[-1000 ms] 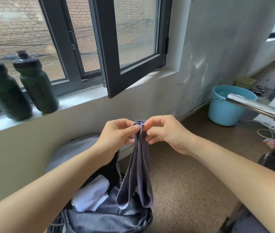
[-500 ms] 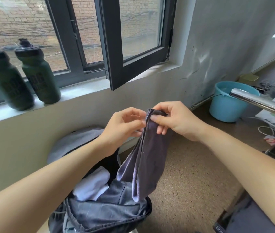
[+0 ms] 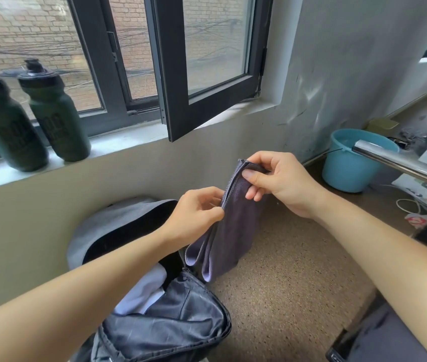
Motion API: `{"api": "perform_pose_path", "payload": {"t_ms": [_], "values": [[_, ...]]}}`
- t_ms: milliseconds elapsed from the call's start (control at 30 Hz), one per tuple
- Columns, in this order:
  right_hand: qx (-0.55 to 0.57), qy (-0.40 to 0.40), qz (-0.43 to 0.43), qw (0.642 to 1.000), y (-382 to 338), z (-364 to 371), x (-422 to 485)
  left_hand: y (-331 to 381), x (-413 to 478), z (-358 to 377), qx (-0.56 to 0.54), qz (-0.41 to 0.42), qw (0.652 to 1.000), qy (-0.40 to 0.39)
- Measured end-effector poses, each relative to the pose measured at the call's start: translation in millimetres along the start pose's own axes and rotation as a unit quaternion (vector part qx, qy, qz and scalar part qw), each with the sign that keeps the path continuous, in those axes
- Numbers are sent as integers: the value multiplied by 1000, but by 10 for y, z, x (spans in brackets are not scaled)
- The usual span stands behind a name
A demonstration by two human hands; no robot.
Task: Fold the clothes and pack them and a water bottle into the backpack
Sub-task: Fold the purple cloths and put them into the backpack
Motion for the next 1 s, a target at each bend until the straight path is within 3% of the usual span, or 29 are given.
{"api": "perform_pose_path", "payload": {"t_ms": [400,733,1000], "values": [[7,23,-9,1000,-32,-46,-17,45,-4,89,52,45,998,8],[11,31,-24,999,-133,83,-72,120,-35,-99,184,0,968,169],[17,72,-51,996,-170,-169,-27,-373,106,3,193,-69,978,45]]}}
Point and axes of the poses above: each hand's wrist, its own x-axis towards the middle knuckle, its own z-axis out of the palm, y = z × x, the point moved 9 cm from there along x, towards the middle knuckle, and after that the axes turned 15 degrees about x, right-handed, at the moved point
